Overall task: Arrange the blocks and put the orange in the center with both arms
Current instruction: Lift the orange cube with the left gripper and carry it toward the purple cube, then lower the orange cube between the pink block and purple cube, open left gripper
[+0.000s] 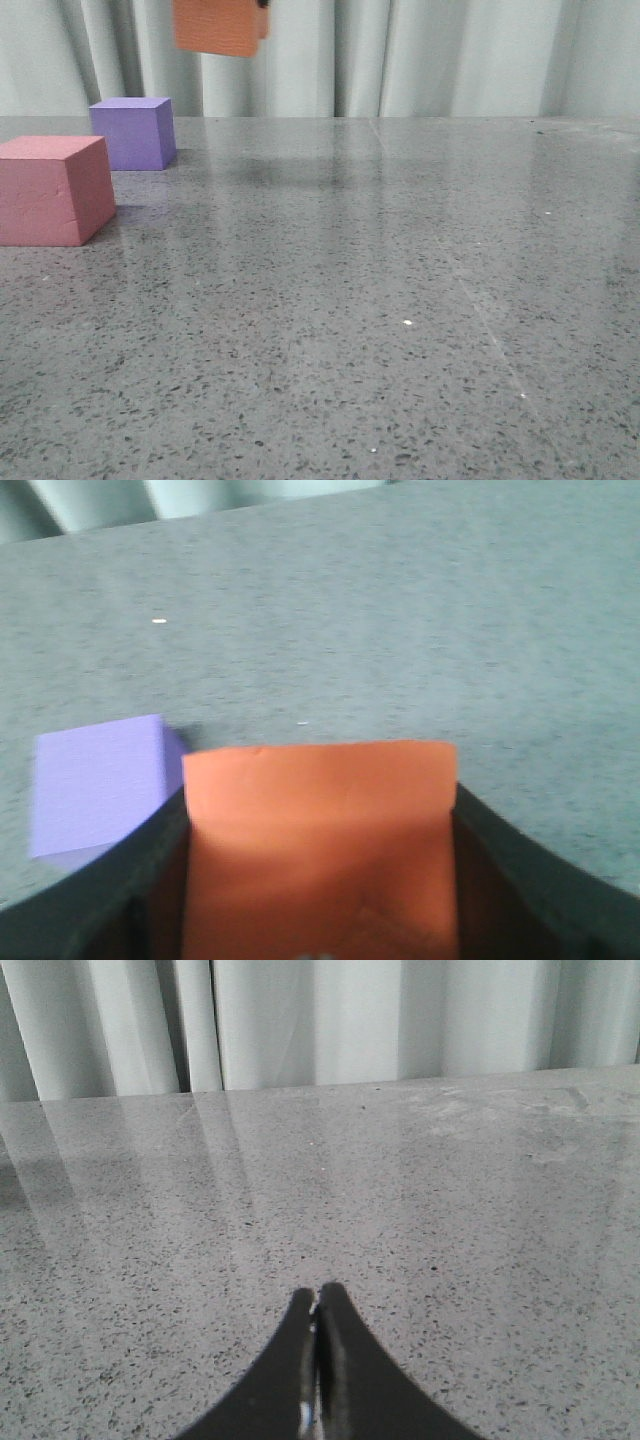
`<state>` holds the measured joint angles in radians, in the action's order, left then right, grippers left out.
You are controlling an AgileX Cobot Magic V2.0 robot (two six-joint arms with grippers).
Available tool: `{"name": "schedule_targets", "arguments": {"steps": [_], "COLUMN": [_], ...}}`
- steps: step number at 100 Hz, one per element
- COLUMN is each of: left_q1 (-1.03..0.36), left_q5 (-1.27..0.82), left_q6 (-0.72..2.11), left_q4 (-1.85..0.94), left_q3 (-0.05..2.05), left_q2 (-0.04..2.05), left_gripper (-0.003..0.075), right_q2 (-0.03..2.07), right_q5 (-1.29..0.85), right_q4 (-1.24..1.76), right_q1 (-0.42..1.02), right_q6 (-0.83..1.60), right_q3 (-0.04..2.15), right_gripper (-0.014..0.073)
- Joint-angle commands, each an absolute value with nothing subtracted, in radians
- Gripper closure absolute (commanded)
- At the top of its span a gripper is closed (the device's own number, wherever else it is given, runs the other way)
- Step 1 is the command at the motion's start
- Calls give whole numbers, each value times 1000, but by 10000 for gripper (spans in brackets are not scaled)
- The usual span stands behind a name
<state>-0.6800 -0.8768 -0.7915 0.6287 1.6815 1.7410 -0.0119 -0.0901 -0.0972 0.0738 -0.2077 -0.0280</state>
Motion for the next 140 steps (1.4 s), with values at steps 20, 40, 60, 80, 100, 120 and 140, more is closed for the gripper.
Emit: {"name": "schedule_targets", "arguments": {"steps": [20,40,60,80,100,120,140], "left_q1": [-565,-476,-439,-429,-414,-393,-393], "left_q5": [-737,-621,-578,-521,-441,-425,-415], "left_q6": [-791,-791,-791,-791,-791,-789,-789], "left_q4": [624,566,557,545,538,524,523], "left_q3": [1473,1342,1292,1254,1201,1197,1197], "left_q2": [1574,1526,1526,1526,1528,1549,1580], "left_gripper": [568,568,568,568,567,567,567], "right_q2": [-31,-31,-31,-31,-31,-31,-31], "right_q5": [-8,-8,-8,-8,-8,-8,-8], "right_q4": [-96,-96,-96,-96,-96,-96,-96], "right_q1": [67,67,67,67,67,67,67], "right_q6": [-201,-201,-201,-201,-201,-201,-201], "right_q3": [-14,-14,-14,-14,-14,-14,-14], "right_gripper": [653,653,653,653,653,653,653]}}
